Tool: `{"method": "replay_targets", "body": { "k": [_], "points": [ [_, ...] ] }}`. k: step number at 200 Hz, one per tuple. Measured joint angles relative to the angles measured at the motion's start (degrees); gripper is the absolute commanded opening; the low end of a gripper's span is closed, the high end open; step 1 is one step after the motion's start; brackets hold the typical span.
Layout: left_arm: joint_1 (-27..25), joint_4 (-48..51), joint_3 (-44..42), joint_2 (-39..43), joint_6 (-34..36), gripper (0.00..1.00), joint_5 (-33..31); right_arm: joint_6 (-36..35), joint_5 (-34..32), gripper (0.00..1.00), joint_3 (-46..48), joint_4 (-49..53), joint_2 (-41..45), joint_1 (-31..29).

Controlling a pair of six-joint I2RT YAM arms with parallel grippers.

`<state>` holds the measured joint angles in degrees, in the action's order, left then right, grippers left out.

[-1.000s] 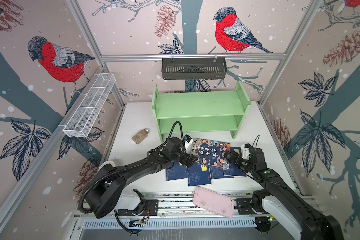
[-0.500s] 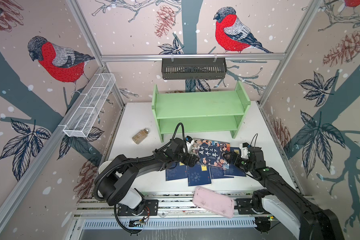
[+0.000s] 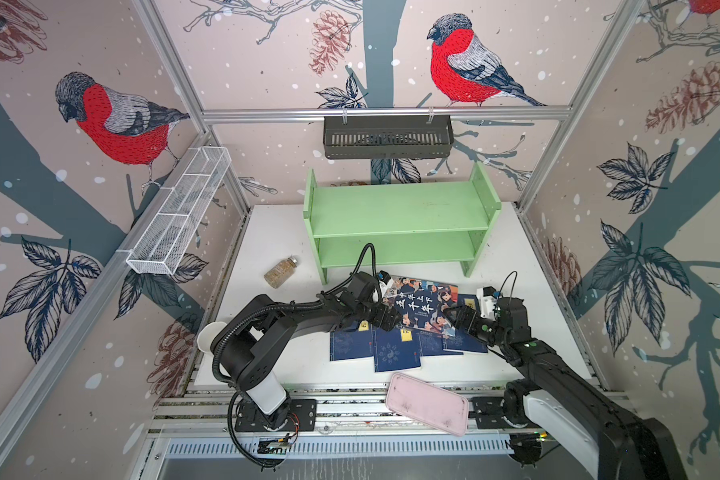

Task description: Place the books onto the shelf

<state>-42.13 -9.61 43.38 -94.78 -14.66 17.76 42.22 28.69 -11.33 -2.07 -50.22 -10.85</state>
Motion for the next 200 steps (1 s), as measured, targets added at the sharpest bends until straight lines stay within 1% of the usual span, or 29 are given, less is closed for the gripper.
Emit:
{"method": "replay_targets", "body": {
  "k": [50, 99, 127, 160, 187, 200],
  "points": [
    [0.0, -0.9, 0.1, -0.8, -0.6, 0.95, 1.9, -0.4, 0.7, 0.93, 0.2, 1.2, 0.9, 0.0],
    [0.0, -4.3, -1.4, -1.2, -0.5, 0.94, 6.0, 0.2, 3.0, 0.91, 3.2, -5.1, 1.2, 0.1],
    [0.0, -5.6, -1.2, -2.3, -0.3, 0.94, 7.0, 1.7, 3.3, 0.90, 4.6, -7.5, 2.0, 0.3],
    [0.1, -7.6, -0.7, -3.8, -0.4, 0.94, 8.4, 3.2, 4.9, 0.86, 5.2, -6.7, 4.3, 0.8],
    [0.1, -8.9, -0.7, -4.4, -0.4, 0.94, 9.2, 5.6, 7.8, 0.81, 6.1, -4.8, 7.4, 1.4],
    [0.1, -9.2, -0.7, -4.5, -0.4, 0.94, 9.6, 6.9, 9.3, 0.77, 6.8, -4.2, 9.2, 1.7]
  ]
}}
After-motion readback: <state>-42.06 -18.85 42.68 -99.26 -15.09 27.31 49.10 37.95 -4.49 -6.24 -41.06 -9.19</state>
